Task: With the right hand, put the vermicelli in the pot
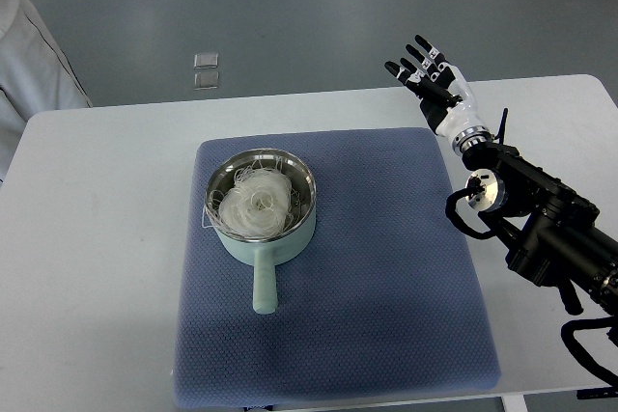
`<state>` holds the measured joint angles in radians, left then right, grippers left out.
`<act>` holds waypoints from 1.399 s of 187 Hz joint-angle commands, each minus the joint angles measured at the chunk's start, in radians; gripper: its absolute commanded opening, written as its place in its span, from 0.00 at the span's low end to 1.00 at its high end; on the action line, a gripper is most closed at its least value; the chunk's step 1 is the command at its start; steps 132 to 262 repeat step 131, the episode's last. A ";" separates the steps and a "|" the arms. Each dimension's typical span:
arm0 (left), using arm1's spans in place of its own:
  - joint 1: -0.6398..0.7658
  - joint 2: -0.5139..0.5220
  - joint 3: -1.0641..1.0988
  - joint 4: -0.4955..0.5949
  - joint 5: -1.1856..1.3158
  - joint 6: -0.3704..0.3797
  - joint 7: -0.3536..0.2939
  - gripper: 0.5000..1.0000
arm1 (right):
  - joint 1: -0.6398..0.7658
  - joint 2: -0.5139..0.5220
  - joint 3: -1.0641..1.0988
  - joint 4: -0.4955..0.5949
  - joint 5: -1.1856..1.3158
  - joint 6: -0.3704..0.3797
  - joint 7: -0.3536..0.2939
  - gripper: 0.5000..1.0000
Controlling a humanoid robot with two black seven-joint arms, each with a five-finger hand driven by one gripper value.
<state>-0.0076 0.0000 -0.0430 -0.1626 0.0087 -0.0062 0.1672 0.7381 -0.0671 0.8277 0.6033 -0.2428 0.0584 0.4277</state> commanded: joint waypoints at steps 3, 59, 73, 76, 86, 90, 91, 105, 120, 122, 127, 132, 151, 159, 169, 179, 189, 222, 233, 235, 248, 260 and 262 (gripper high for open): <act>0.000 0.000 0.000 0.000 -0.001 0.000 0.000 1.00 | -0.019 -0.002 0.054 0.000 0.007 0.000 0.005 0.85; 0.000 0.000 0.000 0.000 0.000 0.000 0.000 1.00 | -0.028 0.006 0.108 -0.011 0.007 -0.005 0.011 0.85; 0.000 0.000 0.000 0.000 -0.001 0.000 0.000 1.00 | -0.029 0.007 0.106 -0.022 0.007 -0.014 0.011 0.85; 0.000 0.000 0.000 0.000 0.001 0.000 0.000 1.00 | -0.029 0.007 0.106 -0.023 0.007 -0.015 0.009 0.85; 0.000 0.000 -0.001 0.000 0.000 0.000 0.000 1.00 | -0.036 0.006 0.106 -0.023 0.007 -0.017 0.011 0.85; 0.000 0.000 -0.001 0.000 -0.001 0.000 0.000 1.00 | -0.039 0.004 0.106 -0.023 0.007 -0.017 0.011 0.85; 0.000 0.000 -0.001 0.000 -0.001 0.000 0.000 1.00 | -0.039 0.004 0.106 -0.023 0.007 -0.017 0.011 0.85; 0.000 0.000 0.000 0.000 0.001 0.000 0.000 1.00 | -0.046 0.004 0.108 -0.023 0.007 -0.019 0.011 0.85; 0.000 0.000 0.000 0.000 -0.001 0.000 0.000 1.00 | -0.046 0.007 0.108 -0.023 0.007 -0.023 0.017 0.85; 0.000 0.000 0.000 0.000 -0.001 0.000 0.000 1.00 | -0.046 0.007 0.108 -0.023 0.007 -0.023 0.020 0.85; 0.000 0.000 0.000 0.000 -0.001 0.000 0.000 1.00 | -0.048 0.007 0.108 -0.023 0.007 -0.025 0.029 0.85; 0.000 0.000 0.000 0.000 0.001 0.000 0.000 1.00 | -0.048 0.007 0.108 -0.023 0.007 -0.026 0.039 0.85; 0.000 0.000 0.000 0.000 0.001 0.000 0.000 1.00 | -0.048 0.007 0.108 -0.023 0.007 -0.026 0.039 0.85; 0.000 0.000 0.000 0.000 0.001 0.000 0.000 1.00 | -0.048 0.007 0.108 -0.023 0.007 -0.026 0.039 0.85; 0.000 0.000 0.000 0.000 0.001 0.000 0.000 1.00 | -0.048 0.007 0.108 -0.023 0.007 -0.026 0.039 0.85; 0.000 0.000 0.000 0.000 0.001 0.000 0.000 1.00 | -0.048 0.007 0.108 -0.023 0.007 -0.026 0.039 0.85; 0.000 0.000 0.000 0.000 0.001 0.000 0.000 1.00 | -0.048 0.007 0.108 -0.023 0.007 -0.026 0.039 0.85; 0.000 0.000 0.000 0.000 0.001 0.000 0.000 1.00 | -0.048 0.007 0.108 -0.023 0.007 -0.026 0.039 0.85; 0.000 0.000 0.000 0.000 0.001 0.000 0.000 1.00 | -0.048 0.007 0.108 -0.023 0.007 -0.026 0.039 0.85; 0.000 0.000 0.000 0.000 0.001 0.000 0.000 1.00 | -0.048 0.007 0.108 -0.023 0.007 -0.026 0.039 0.85; 0.000 0.000 0.000 0.000 0.001 0.000 0.000 1.00 | -0.048 0.007 0.108 -0.023 0.007 -0.026 0.039 0.85; 0.000 0.000 0.000 0.000 0.001 0.000 0.000 1.00 | -0.048 0.007 0.108 -0.023 0.007 -0.026 0.039 0.85; 0.000 0.000 0.000 0.000 0.001 0.000 0.000 1.00 | -0.048 0.007 0.108 -0.023 0.007 -0.026 0.039 0.85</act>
